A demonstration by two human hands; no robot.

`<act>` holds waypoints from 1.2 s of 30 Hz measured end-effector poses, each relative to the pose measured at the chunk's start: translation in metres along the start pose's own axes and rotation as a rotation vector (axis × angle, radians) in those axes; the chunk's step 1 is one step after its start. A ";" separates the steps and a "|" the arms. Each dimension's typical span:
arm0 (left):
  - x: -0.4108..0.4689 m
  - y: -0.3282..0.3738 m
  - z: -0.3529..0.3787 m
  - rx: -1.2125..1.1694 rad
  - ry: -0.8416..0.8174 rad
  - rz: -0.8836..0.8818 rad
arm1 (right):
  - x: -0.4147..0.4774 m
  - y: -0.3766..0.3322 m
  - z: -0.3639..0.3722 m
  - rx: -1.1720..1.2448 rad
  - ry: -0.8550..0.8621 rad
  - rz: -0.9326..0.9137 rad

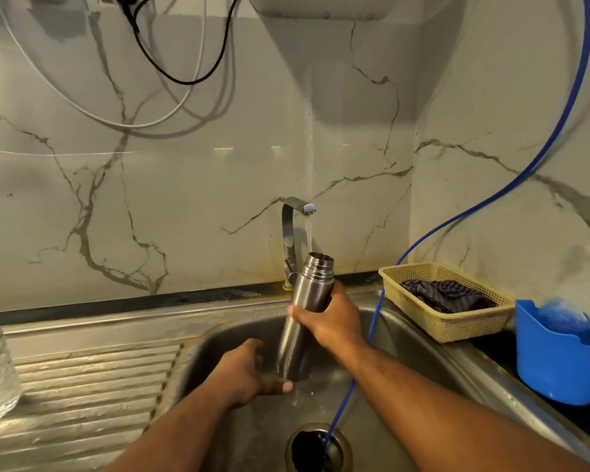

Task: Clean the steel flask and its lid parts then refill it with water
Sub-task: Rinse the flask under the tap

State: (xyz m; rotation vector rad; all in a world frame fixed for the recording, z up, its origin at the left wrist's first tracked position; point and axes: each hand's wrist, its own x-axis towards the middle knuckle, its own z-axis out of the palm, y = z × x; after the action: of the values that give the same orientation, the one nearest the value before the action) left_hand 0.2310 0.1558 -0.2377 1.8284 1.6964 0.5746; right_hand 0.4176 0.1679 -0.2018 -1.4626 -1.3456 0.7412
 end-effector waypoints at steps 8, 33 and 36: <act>-0.008 0.000 -0.007 -0.080 0.055 0.009 | -0.006 -0.014 -0.004 0.220 0.010 -0.023; -0.056 0.058 -0.059 -0.164 0.584 0.332 | -0.041 -0.025 0.013 -0.008 -0.493 -0.105; -0.061 0.068 -0.062 -0.154 0.532 0.409 | -0.043 -0.030 0.009 -0.053 -0.357 -0.194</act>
State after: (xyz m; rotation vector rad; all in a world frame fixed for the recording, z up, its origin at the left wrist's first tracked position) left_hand 0.2345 0.1003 -0.1419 2.0351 1.5227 1.4270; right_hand 0.3899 0.1262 -0.1846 -1.2549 -1.7630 0.8718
